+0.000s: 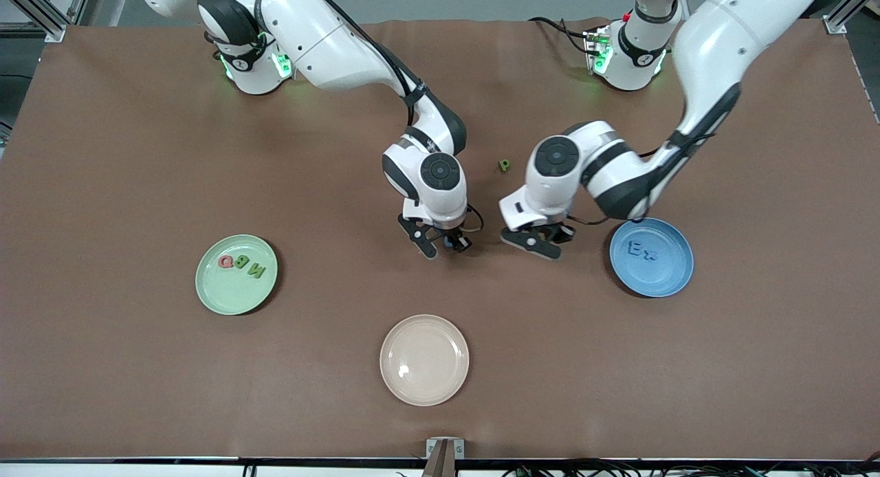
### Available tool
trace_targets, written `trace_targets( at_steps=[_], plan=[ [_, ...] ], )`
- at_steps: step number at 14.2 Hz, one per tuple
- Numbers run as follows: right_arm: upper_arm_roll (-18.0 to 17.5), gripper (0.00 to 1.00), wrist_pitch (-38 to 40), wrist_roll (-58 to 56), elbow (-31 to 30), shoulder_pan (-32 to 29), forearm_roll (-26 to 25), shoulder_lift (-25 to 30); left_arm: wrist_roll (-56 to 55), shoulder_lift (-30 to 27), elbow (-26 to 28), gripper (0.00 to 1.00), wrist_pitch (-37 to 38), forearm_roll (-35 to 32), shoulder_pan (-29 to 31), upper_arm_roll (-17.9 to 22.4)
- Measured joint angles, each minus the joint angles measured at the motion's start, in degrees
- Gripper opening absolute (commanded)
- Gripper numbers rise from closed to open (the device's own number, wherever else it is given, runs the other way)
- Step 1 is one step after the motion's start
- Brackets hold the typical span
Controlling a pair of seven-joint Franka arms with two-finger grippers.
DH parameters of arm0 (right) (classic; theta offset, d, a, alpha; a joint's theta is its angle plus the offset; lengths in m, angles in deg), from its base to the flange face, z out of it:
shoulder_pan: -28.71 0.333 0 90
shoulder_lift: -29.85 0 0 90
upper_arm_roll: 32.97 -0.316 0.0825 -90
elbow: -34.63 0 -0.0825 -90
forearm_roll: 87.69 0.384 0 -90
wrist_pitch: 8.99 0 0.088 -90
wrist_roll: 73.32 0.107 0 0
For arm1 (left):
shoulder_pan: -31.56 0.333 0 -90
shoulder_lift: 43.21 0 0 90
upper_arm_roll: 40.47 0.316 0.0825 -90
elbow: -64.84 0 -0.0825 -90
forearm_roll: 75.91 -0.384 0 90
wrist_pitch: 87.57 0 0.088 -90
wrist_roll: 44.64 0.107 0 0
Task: Sort upper and lower case letters into plates
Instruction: 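Carry u to the blue plate while the right gripper carries c to green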
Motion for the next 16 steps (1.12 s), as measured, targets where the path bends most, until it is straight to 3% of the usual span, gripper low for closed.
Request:
trace_targets(
  at_steps=[3, 7, 10, 12, 16],
  plan=[
    [0.09, 0.04, 0.22, 0.10, 0.04, 0.01, 0.00, 0.12, 13.39, -0.18, 0.28, 0.16, 4.58, 0.02, 14.87, -6.54],
    [0.96, 0.01, 0.06, -0.01, 0.25, -0.89, 0.00, 0.10, 24.57, 0.21, 2.35, 0.15, 3.95, -0.17, 25.03, -6.88],
    [1.22, 0.01, 4.30, -6.32, 1.38, -5.32, 0.05, 0.61, 28.57, 1.34, 5.32, 0.15, -1.00, -5.84, 30.77, -6.11],
    [1.21, 0.01, 8.47, -12.87, 2.02, -9.07, 0.07, 1.62, 28.77, 2.61, 7.09, 0.15, -4.16, -9.69, 32.39, -4.18],
    [1.23, 0.01, 15.63, -26.15, 1.77, -16.53, 0.09, 5.28, 28.89, 4.04, 8.26, 0.16, -7.77, -10.76, 32.32, -1.51]
  ],
)
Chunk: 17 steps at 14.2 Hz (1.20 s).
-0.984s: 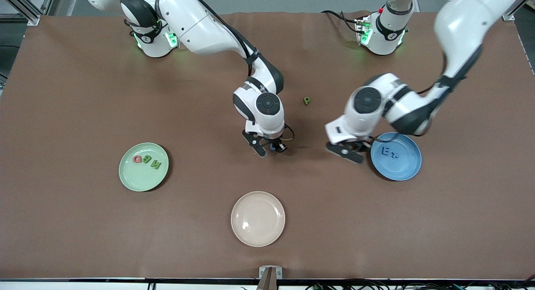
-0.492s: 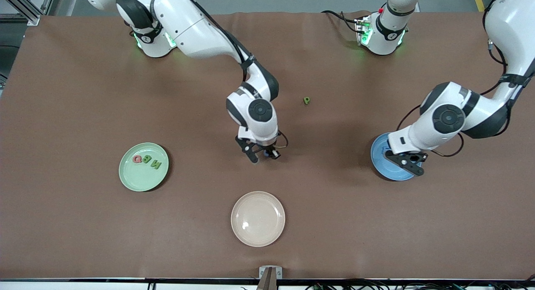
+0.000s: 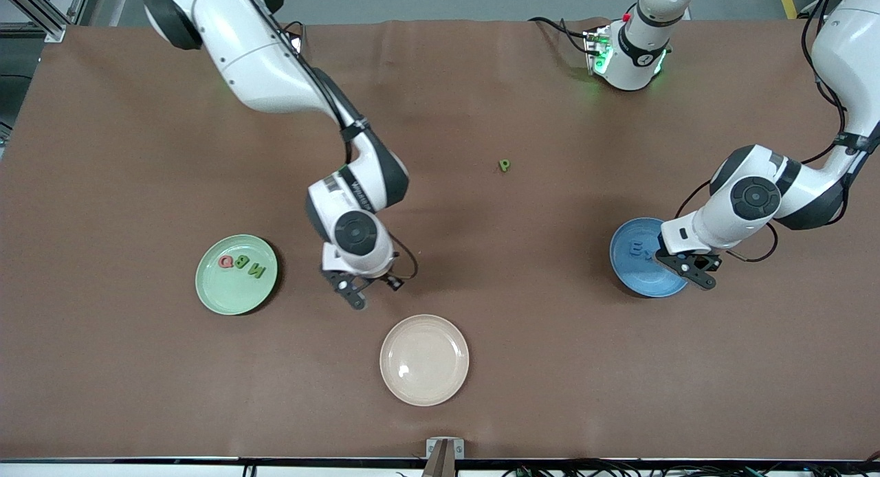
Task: Sort upper and lower case letters into plates
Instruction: 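Carry u to the blue plate while the right gripper carries c to green, then release u on the blue plate while the right gripper releases c on green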
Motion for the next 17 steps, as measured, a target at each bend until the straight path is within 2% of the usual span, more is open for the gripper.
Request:
trace_targets(
  at_steps=[2, 5, 9, 10, 11, 12, 17],
  plan=[
    [0.03, 0.01, 1.42, -8.21, -2.28, -4.39, 0.02, 2.54, 0.00, 0.29, 0.40, 0.16, -1.20, -0.05, -0.07, 1.12],
    [0.09, 0.01, 1.29, -20.59, -8.86, -11.28, 0.02, 7.12, 0.00, 0.85, 0.83, 0.16, -3.09, -1.36, -0.25, 2.75],
    [0.06, 0.01, -2.59, -33.41, -17.21, -17.97, 0.03, 11.52, 0.00, 1.93, 0.92, 0.17, -4.03, -2.39, -0.28, 3.46],
    [0.04, 0.01, -4.51, -35.78, -19.23, -19.07, 0.03, 12.17, 0.00, 1.96, 0.92, 0.22, -4.05, -2.40, -0.31, 3.46],
    [0.03, 0.02, -6.81, -37.93, -21.36, -20.07, 0.03, 12.66, 0.00, 1.96, 0.92, 0.59, -4.05, -2.40, -0.33, 3.46],
    [0.04, 0.02, -8.73, -39.67, -23.28, -20.87, 0.03, 12.97, 0.00, 1.96, 0.92, 1.00, -4.05, -2.40, -0.34, 3.46],
    [0.02, 0.02, -16.45, -47.21, -29.61, -24.60, 0.03, 13.23, 0.06, 1.64, 0.61, 1.00, -4.04, -2.64, -0.19, 2.45]
  ],
)
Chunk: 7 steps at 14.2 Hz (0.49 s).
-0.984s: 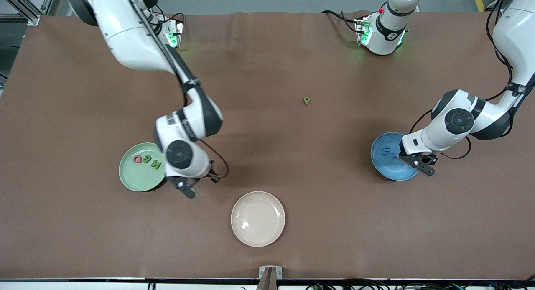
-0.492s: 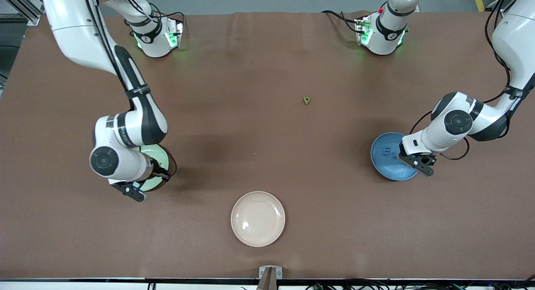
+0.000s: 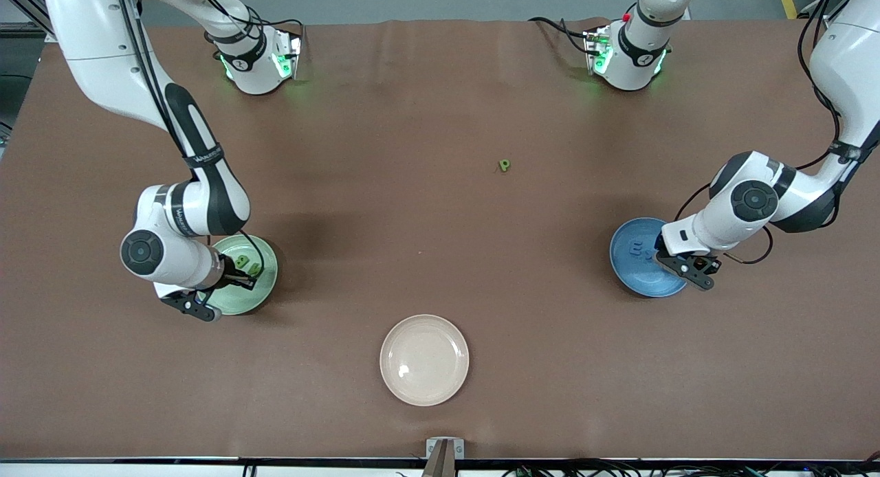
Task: Sort upper and lower case letters into plates
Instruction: 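Release u on the blue plate while the right gripper releases c on green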
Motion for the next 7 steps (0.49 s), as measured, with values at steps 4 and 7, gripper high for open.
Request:
trace_targets(
  at_steps=[4, 7],
  plan=[
    [-0.02, 0.02, -3.72, -2.16, -2.77, -1.33, 0.00, 0.00, -2.09, -0.59, 0.01, 1.00, 4.38, 5.41, 1.58, -6.72],
    [-0.02, 0.09, -4.76, -3.12, -3.01, -1.85, 0.00, 0.00, -12.63, -1.60, -0.01, 1.00, 13.57, 10.67, 5.06, -17.00]
  ],
)
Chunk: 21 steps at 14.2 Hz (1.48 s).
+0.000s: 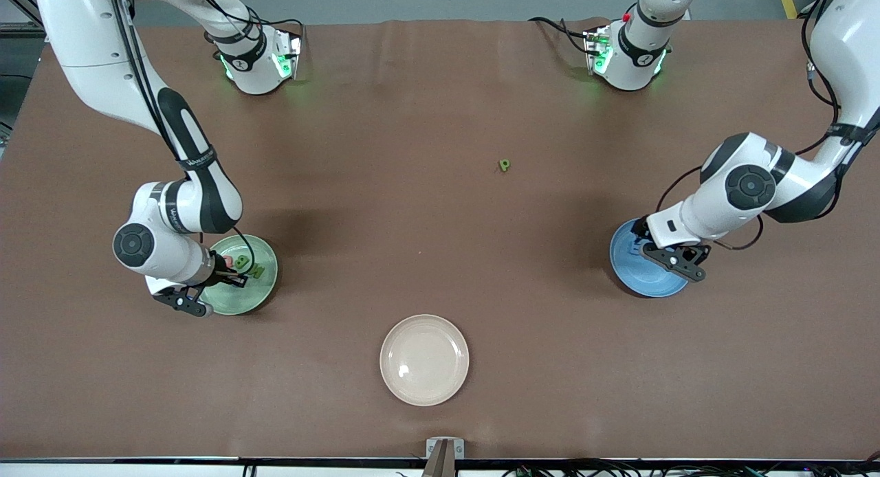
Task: Sort upper and lower case letters into plates
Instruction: 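Reach the left gripper to the green d while the right arm withdraws aside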
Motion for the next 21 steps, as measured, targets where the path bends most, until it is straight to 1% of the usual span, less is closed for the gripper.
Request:
trace_targets(
  at_steps=[2, 3, 4, 5, 6, 9, 12, 13, 15, 17, 19, 21],
  plan=[
    [0.00, 0.14, -0.22, -0.15, -0.03, -0.23, 0.00, 0.01, -13.80, -0.35, -0.03, 1.00, 7.40, 3.77, 1.81, -8.80],
    [0.00, 0.31, -0.29, -0.16, -0.02, -0.24, 0.00, 0.02, -20.31, -0.54, 0.06, 1.00, 9.65, 4.54, 1.77, -12.13],
    [-0.01, 0.52, -0.36, -0.16, -0.01, -0.24, 0.00, 0.03, -25.19, -0.75, 0.34, 1.00, 10.66, 5.16, 1.34, -14.36],
    [-0.02, 0.86, -0.42, -0.17, -0.01, -0.24, 0.00, 0.03, -29.01, -0.87, 0.78, 1.00, 11.00, 5.76, 0.61, -15.73],
    [-0.03, 1.00, -0.45, -0.19, 0.00, -0.25, 0.00, 0.03, -32.48, -0.89, 1.28, 1.00, 11.03, 6.32, -0.36, -16.53],
    [-0.07, 1.00, -0.51, -0.24, 0.20, -0.25, 0.00, 0.05, -43.84, -0.87, 2.30, 1.00, 10.58, 6.96, -5.61, -16.57],
    [-0.16, 1.00, 0.51, -0.65, 1.36, -0.24, 0.00, 0.20, -57.41, -0.82, 2.51, 1.00, 9.44, 7.00, -11.27, -13.82],
    [-0.21, 1.00, 2.75, -1.01, 2.58, -0.24, -0.02, 0.36, -61.46, -0.76, 2.57, 1.00, 8.64, 7.00, -13.04, -12.37],
    [-0.24, 1.00, 10.47, -2.42, 6.60, -0.25, -0.03, 1.05, -69.43, -0.48, 2.75, 1.00, 5.82, 7.01, -16.92, -9.32],
    [-0.16, 1.00, 18.21, -4.79, 11.13, -0.29, -0.10, 2.07, -76.55, -0.23, 2.93, 1.00, 4.00, 6.80, -22.99, -5.15],
    [0.12, 1.00, 22.02, -8.38, 13.77, -0.57, -0.11, 3.36, -82.71, -0.06, 3.09, 1.00, 2.59, 5.87, -29.28, -1.62],
    [0.36, 1.00, 25.05, -11.32, 14.54, -1.44, -0.27, 4.93, -86.72, -0.03, 3.92, 1.00, 0.57, 4.97, -31.75, -0.74]
  ],
)
